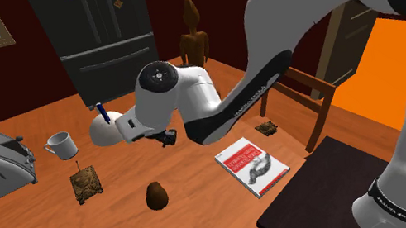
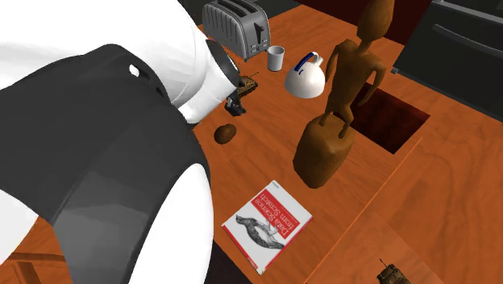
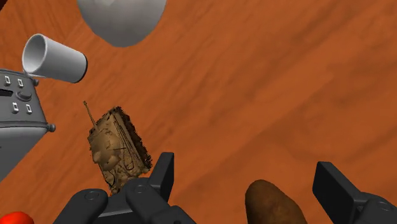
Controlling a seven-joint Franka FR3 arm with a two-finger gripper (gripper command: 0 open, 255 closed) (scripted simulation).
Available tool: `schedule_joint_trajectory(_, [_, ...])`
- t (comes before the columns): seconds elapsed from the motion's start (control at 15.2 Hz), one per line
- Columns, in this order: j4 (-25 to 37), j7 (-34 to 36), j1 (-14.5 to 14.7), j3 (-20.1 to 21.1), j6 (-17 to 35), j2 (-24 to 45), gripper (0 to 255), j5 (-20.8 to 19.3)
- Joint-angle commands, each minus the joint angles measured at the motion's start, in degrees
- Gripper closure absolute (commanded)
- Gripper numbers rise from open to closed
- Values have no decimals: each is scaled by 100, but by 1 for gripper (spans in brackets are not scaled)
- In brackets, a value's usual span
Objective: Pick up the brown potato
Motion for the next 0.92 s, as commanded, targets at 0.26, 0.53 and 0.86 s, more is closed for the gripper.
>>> schedule_joint_trajectory(0.26, [80, -161, 412, -248, 621, 753, 0, -1465])
schedule_joint_trajectory(0.53, [186, -157, 717, -503, 999, 1247, 0, -2530])
schedule_joint_trajectory(0.86, [373, 181, 940, -737, 1222, 1687, 0, -3333])
